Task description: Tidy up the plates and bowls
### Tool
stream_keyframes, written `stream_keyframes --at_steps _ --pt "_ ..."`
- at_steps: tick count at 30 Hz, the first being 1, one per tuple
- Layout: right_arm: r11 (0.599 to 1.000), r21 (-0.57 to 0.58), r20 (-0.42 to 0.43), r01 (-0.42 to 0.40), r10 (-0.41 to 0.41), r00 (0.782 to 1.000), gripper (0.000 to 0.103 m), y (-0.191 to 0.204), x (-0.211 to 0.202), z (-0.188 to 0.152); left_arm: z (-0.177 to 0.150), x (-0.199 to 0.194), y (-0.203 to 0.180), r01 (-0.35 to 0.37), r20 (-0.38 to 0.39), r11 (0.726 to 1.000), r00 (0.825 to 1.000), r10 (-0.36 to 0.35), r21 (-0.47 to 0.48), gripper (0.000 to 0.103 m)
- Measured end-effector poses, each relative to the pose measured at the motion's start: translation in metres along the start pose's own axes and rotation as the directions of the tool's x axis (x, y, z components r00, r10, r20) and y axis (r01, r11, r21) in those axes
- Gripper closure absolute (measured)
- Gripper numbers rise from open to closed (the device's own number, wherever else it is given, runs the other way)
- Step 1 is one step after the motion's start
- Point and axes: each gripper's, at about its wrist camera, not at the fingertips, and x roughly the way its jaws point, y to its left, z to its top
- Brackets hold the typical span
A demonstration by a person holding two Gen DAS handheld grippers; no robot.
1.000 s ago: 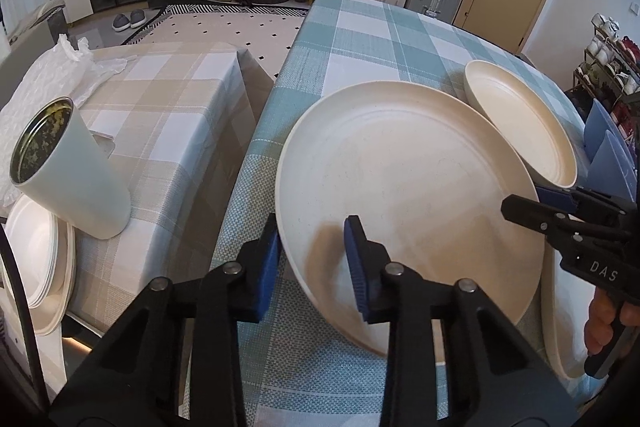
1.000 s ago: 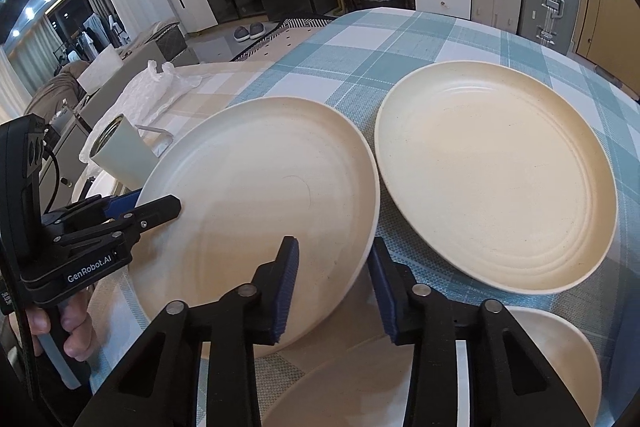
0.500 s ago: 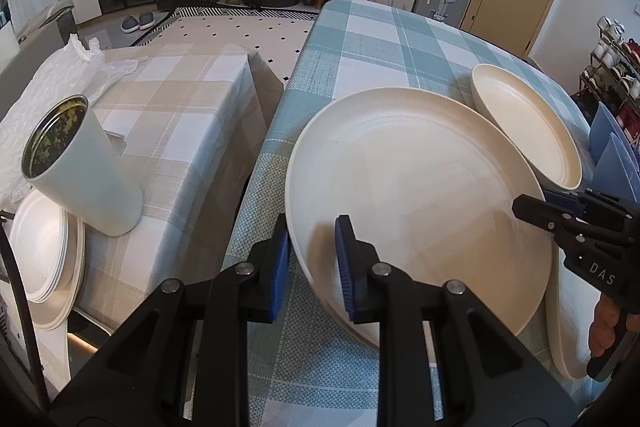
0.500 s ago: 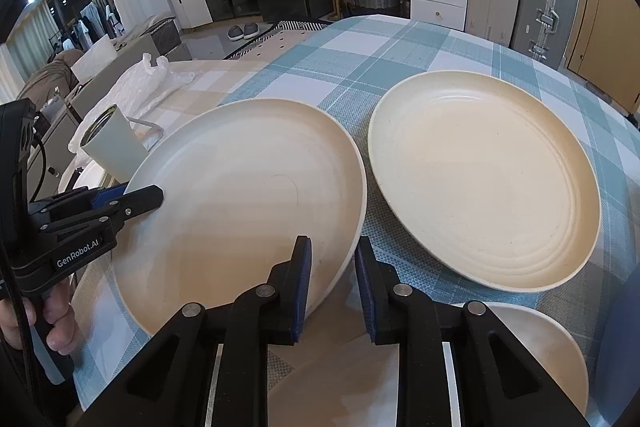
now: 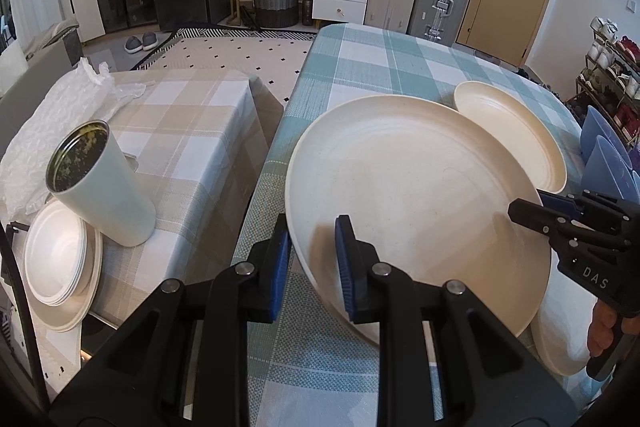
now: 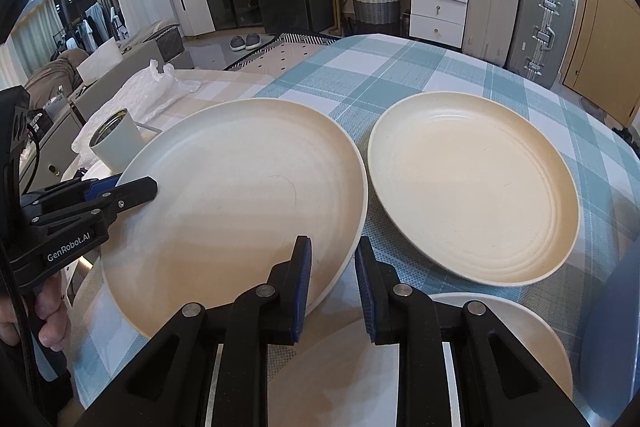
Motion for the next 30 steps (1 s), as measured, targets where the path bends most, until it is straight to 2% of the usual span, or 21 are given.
stream_keyframes --at_steps 9,30 --pt "1.0 -0.002 0.043 0.012 -0.012 0.999 0.08 0.0 -0.026 -0.005 0.0 -0.03 -0.013 0.005 0.048 1.0 0.999 -0.007 0.024 0.084" --pt "0.997 0.05 0.102 0.052 -0.057 0.993 0.08 -0.015 -0.087 -0.032 -0.005 -0.071 -0.065 0.045 0.09 0.995 0.995 -0.053 0.093 0.084"
